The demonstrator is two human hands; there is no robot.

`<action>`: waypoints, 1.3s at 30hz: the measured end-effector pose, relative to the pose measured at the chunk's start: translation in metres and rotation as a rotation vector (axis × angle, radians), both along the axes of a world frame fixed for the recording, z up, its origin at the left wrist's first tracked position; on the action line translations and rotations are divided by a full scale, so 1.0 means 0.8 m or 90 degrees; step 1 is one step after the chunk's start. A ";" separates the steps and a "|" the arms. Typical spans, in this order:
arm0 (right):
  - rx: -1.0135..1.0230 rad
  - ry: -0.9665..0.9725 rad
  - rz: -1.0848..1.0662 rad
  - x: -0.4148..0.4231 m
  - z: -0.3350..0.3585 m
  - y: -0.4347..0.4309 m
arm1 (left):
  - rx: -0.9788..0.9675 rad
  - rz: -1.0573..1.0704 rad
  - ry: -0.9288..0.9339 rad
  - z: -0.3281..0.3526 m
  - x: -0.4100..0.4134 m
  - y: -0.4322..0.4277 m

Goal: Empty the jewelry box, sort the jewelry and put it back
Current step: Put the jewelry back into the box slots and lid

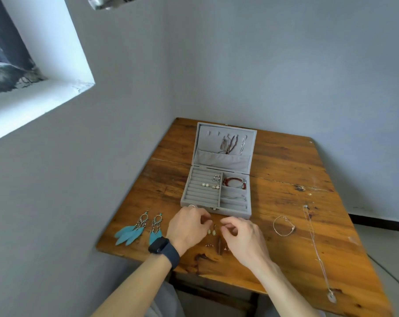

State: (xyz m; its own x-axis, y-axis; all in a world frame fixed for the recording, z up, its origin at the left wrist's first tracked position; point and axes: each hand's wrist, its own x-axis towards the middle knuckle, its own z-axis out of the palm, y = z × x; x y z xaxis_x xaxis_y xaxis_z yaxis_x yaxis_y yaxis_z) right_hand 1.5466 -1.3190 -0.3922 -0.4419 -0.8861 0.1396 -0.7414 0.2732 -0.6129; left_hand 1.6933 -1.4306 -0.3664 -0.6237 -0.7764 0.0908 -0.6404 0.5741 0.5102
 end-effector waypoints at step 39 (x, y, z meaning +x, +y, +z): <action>-0.003 0.032 0.096 -0.032 0.060 -0.179 | 0.128 0.052 0.219 0.022 0.075 -0.114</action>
State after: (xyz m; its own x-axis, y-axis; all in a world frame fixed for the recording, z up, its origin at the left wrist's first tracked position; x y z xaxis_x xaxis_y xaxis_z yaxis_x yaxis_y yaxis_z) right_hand 1.5208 -1.4626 -0.3444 -0.2961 -0.9412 0.1629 -0.8038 0.1534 -0.5747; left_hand 1.7537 -1.5217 -0.3491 -0.5185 -0.8459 0.1247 -0.4522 0.3951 0.7996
